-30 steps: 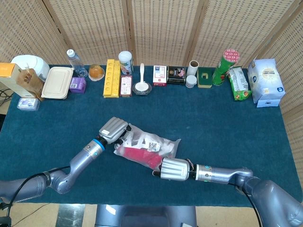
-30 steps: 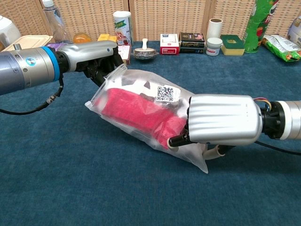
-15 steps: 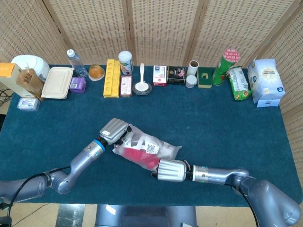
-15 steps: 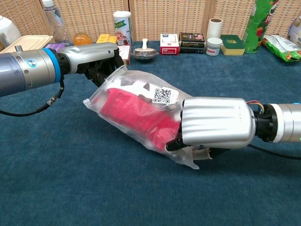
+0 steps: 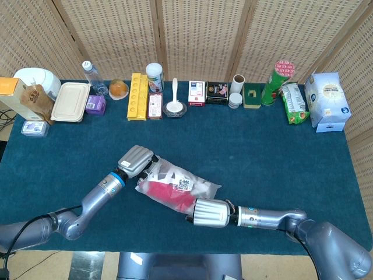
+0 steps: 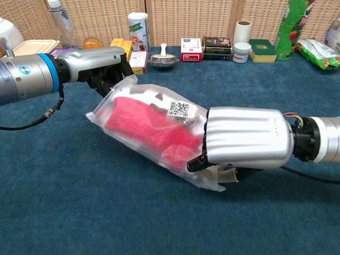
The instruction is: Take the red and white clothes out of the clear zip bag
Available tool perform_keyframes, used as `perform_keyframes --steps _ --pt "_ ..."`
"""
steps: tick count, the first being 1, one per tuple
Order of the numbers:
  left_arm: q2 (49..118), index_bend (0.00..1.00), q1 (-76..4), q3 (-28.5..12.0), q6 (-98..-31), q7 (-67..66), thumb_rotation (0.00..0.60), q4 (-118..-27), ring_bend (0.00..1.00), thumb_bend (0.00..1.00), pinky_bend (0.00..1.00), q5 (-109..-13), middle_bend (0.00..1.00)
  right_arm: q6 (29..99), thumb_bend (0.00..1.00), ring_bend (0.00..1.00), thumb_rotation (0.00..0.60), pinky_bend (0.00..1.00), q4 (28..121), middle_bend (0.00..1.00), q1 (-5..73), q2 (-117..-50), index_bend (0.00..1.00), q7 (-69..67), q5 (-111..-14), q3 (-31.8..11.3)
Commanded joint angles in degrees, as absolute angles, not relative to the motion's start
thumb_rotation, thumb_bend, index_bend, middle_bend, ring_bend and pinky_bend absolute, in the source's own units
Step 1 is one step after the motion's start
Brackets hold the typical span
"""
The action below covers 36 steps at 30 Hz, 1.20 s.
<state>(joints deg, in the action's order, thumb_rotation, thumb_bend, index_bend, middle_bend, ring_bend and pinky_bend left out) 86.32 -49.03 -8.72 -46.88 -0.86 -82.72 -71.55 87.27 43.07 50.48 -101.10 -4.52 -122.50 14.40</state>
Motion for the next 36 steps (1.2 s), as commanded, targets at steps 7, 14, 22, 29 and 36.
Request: perform_keyframes --steps 7,14,22,29,36 --pt "85.56 0.83 -48.58 -8.47 -47.36 0.29 0.6 -83.07 1.0 0.43 1.0 -72.71 1.0 86.22 0.48 1.0 0.6 1.0 45.21 0.98 50.49 -99.8 0.85 -3.36 -122.12 14.66" --pt "84.76 0.83 -48.02 -8.07 -48.04 1.35 0.6 -83.08 1.0 0.43 1.0 -73.96 1.0 85.93 0.49 1.0 0.6 1.0 46.39 0.99 50.09 -98.27 0.86 -2.2 -121.97 14.96" --pt "82.75 0.83 -46.81 -7.62 -49.65 3.41 0.6 -83.34 1.0 0.43 1.0 -75.91 1.0 85.29 0.49 1.0 0.6 1.0 47.92 0.99 49.53 -95.57 0.87 -1.37 -121.37 15.18" --pt "80.3 0.83 -45.48 -6.78 -51.22 6.34 0.6 -83.92 1.0 0.43 1.0 -78.42 1.0 83.92 0.49 1.0 0.6 1.0 49.45 0.99 48.68 -93.09 0.87 -0.27 -120.79 15.7" --pt "78.06 0.83 -43.78 -5.75 -52.78 9.56 0.6 -82.81 1.0 0.43 1.0 -80.18 1.0 83.32 0.49 1.0 0.6 1.0 50.05 0.99 47.37 -90.66 0.88 0.45 -119.68 15.7"
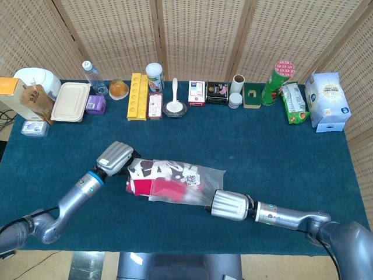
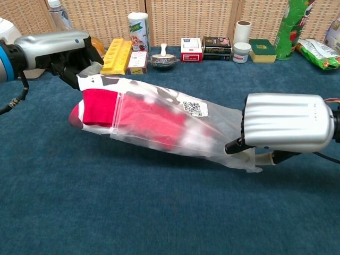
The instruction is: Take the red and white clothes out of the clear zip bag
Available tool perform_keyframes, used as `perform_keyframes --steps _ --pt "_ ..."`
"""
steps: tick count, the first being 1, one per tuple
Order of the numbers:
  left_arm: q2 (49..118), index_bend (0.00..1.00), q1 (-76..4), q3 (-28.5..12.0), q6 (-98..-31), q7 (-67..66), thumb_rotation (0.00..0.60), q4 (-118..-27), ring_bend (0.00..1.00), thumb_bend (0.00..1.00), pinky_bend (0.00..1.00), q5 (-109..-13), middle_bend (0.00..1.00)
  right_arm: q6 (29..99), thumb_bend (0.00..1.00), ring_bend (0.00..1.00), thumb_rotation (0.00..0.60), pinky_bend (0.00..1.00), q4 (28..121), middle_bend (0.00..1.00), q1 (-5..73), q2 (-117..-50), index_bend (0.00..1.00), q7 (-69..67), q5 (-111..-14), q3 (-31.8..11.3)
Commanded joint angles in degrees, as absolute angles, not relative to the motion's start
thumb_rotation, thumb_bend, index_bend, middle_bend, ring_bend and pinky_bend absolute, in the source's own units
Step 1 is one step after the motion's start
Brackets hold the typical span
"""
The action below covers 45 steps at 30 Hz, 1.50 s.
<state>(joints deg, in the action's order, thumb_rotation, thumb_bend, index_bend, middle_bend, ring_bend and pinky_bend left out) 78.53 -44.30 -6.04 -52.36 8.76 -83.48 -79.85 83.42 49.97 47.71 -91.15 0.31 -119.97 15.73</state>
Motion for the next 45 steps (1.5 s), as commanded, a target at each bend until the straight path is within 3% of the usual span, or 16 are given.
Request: perform_keyframes --steps 1,18,24,26,28,31,33,34,35,39,42,45 --pt "77.92 0.83 -43.66 -5.68 -52.81 9.89 0.6 -82.52 1.0 0.43 1.0 -80.26 1.0 83.32 0.49 1.0 0.6 1.0 50.05 0.99 47.23 -90.45 0.88 0.49 -119.61 15.69" --pt "76.77 0.83 -41.77 -5.53 -53.5 13.44 0.6 -76.86 1.0 0.43 1.0 -80.12 1.0 84.17 0.49 1.0 0.6 1.0 45.78 0.98 43.48 -87.72 0.86 -0.33 -117.37 15.34" --pt "75.75 0.83 -41.01 -5.53 -54.88 13.8 0.6 -76.88 1.0 0.37 1.0 -80.91 1.0 83.27 0.48 1.0 0.6 1.0 45.82 0.88 42.03 -86.47 0.77 0.57 -115.2 14.28" --pt "75.37 0.76 -40.81 -5.43 -54.98 13.55 0.6 -76.94 0.98 0.36 1.0 -80.97 1.0 82.89 0.47 1.0 0.6 1.0 46.27 0.86 41.68 -86.03 0.75 1.05 -114.65 13.99" --pt "74.75 0.67 -40.56 -5.11 -54.76 12.86 0.6 -76.96 0.91 0.32 1.0 -80.93 0.98 81.8 0.47 0.99 0.6 1.0 46.84 0.83 41.14 -85.33 0.73 1.49 -113.71 13.79" --pt "72.68 0.37 -40.71 -4.21 -52.25 11.35 0.6 -78.52 0.62 0.24 0.87 -80.27 0.73 79.45 0.39 0.87 0.6 0.93 48.9 0.65 40.35 -84.0 0.58 3.15 -112.09 13.46" --pt "71.15 0.13 -40.89 -3.92 -50.48 10.64 0.6 -80.15 0.35 0.18 0.59 -79.37 0.46 78.4 0.26 0.74 0.6 0.81 50.66 0.5 40.06 -83.25 0.38 4.2 -111.19 13.01" --pt "70.48 0.08 -40.96 -3.88 -49.88 10.3 0.6 -80.93 0.27 0.17 0.5 -78.98 0.39 77.82 0.22 0.69 0.6 0.77 51.53 0.46 39.95 -82.9 0.33 4.61 -110.73 12.79" --pt "69.9 0.04 -40.96 -3.85 -49.44 9.95 0.6 -81.59 0.18 0.15 0.4 -78.61 0.31 77.24 0.17 0.64 0.6 0.73 52.35 0.41 39.81 -82.57 0.27 5.05 -110.22 12.55" --pt "67.12 0.0 -40.81 -3.52 -48.0 8.27 0.6 -84.52 0.02 0.09 0.19 -77.4 0.14 75.36 0.06 0.48 0.546 0.55 55.75 0.28 39.43 -81.4 0.13 5.85 -108.7 11.79" --pt "65.5 0.0 -40.33 -3.41 -48.29 6.68 0.6 -86.26 0.0 0.07 0.12 -76.8 0.09 74.45 0.02 0.39 0.47 0.43 57.46 0.23 39.3 -80.68 0.09 6.11 -108.18 11.51" --pt "64.04 0.0 -39.19 -3.49 -49.65 5.75 0.6 -88.19 0.0 0.06 0.11 -75.97 0.07 73.45 0.01 0.34 0.417 0.38 59.32 0.2 39.09 -79.49 0.07 5.97 -107.75 11.53"
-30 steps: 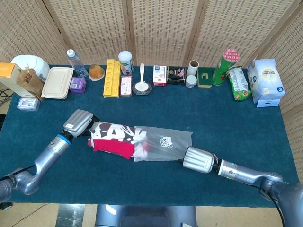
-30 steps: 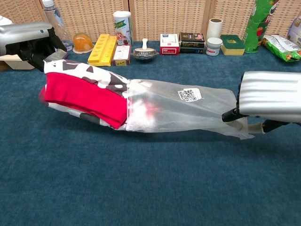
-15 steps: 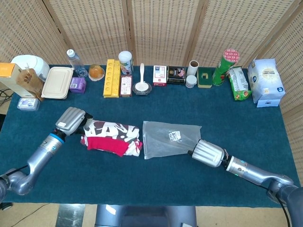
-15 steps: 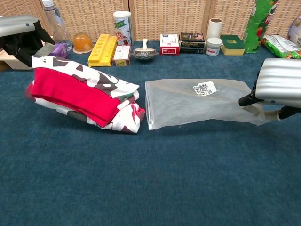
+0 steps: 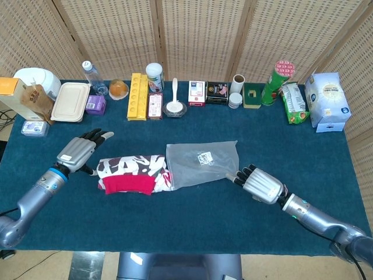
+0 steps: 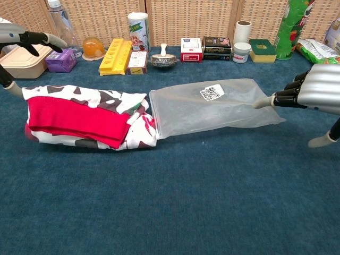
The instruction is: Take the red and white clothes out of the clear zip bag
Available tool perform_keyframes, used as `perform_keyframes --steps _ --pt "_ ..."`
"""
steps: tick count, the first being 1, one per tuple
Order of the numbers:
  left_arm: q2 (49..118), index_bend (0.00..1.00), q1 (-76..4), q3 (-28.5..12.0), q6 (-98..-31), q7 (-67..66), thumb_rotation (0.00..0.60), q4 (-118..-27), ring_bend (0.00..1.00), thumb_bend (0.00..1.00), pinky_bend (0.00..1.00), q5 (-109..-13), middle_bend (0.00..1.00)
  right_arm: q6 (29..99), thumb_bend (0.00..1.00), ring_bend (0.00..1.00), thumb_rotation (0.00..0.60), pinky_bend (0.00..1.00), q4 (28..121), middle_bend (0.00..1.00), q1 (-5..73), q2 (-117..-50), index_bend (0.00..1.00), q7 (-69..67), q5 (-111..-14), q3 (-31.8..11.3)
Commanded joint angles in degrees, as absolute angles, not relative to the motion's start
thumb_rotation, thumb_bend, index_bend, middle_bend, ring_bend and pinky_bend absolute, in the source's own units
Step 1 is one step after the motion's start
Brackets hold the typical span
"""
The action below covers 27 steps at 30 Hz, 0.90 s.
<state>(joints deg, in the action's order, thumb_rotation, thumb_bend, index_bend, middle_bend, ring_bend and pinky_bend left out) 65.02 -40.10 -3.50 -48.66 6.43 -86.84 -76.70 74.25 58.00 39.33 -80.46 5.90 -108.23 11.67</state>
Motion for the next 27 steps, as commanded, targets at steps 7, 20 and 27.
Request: perform_keyframes --steps 7,20,27 --pt "62.99 0.0 -34.81 -3.9 -57.37 2.39 0.6 -90.6 0.0 0.1 0.14 -75.05 0.07 74.29 0.01 0.3 0.327 0.33 62.32 0.18 37.62 -76.47 0.06 3.54 -106.92 11.39" --pt "59.67 0.0 -24.27 -1.58 -71.41 5.11 0.6 -93.94 0.0 0.11 0.15 -79.65 0.07 80.62 0.01 0.31 0.321 0.33 66.85 0.19 31.12 -71.76 0.06 -4.33 -100.43 7.96" --pt "60.5 0.0 -16.83 0.45 -80.96 3.32 0.6 -92.51 0.0 0.11 0.15 -81.51 0.07 80.33 0.03 0.36 0.338 0.39 71.35 0.26 26.49 -70.0 0.11 -6.03 -90.25 3.52"
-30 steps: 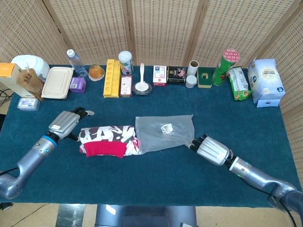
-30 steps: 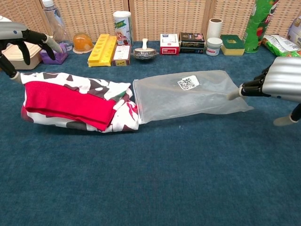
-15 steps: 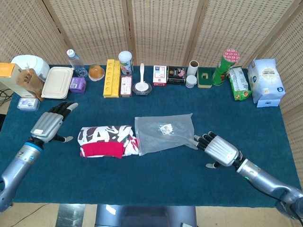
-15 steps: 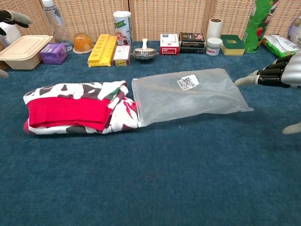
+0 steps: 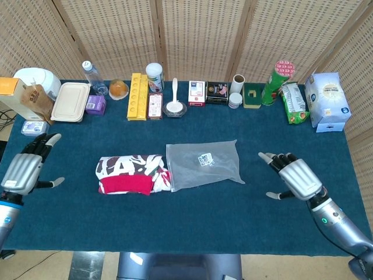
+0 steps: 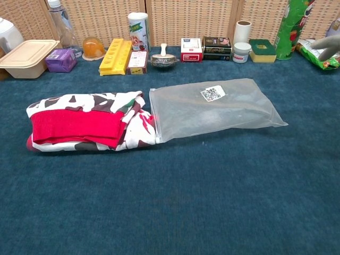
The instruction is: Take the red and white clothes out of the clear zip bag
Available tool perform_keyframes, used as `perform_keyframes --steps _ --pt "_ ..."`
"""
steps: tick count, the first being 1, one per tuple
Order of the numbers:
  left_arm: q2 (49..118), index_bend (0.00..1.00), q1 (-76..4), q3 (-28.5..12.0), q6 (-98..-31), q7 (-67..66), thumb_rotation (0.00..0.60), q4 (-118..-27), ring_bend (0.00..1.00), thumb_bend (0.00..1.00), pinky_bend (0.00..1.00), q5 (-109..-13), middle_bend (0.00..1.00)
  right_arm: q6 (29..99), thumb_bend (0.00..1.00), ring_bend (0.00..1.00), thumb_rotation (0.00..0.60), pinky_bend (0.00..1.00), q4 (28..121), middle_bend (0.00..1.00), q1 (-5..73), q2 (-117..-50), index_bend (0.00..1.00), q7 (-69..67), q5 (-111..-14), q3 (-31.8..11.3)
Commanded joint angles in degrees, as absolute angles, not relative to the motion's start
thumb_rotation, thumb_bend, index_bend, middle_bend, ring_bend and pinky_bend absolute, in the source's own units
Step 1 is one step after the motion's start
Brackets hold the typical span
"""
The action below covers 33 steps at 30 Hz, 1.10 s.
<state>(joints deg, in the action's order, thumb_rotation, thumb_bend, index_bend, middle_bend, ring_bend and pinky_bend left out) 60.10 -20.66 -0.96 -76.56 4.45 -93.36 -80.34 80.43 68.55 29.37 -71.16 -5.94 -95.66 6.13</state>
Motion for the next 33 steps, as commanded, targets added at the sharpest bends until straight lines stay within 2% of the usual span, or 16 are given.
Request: perform_keyframes --steps 1,5,9,17,25,33 --pt "60.85 0.0 -15.54 0.82 -82.5 3.17 0.6 -92.11 0.0 0.11 0.15 -81.92 0.07 79.79 0.04 0.36 0.341 0.4 73.05 0.27 25.7 -69.51 0.12 -5.39 -88.33 2.87" --pt "61.93 0.02 -11.89 1.73 -86.15 2.63 0.6 -90.71 0.0 0.14 0.15 -82.32 0.07 78.89 0.11 0.38 0.344 0.43 78.05 0.29 23.22 -67.84 0.17 -4.12 -83.62 1.47" --pt "62.85 0.05 -9.08 2.62 -88.29 2.64 0.6 -90.01 0.0 0.16 0.15 -82.73 0.07 78.61 0.12 0.39 0.359 0.44 81.99 0.3 20.87 -66.31 0.2 -3.22 -80.16 0.7" --pt "63.6 0.08 -3.13 3.87 -92.96 4.8 0.6 -89.15 0.0 0.16 0.15 -83.21 0.07 85.06 0.13 0.39 0.377 0.42 83.01 0.32 14.18 -66.23 0.23 -1.8 -79.66 0.71" --pt "62.93 0.08 -1.56 3.76 -93.69 4.82 0.6 -90.39 0.0 0.16 0.15 -85.01 0.07 88.54 0.13 0.39 0.376 0.41 82.81 0.32 11.23 -66.43 0.25 -2.39 -81.65 -0.16" --pt "61.62 0.08 -1.57 2.9 -92.73 2.76 0.6 -93.26 0.0 0.16 0.15 -85.89 0.07 88.53 0.12 0.38 0.376 0.41 80.87 0.32 10.0 -67.57 0.25 -4.65 -82.3 -1.39"
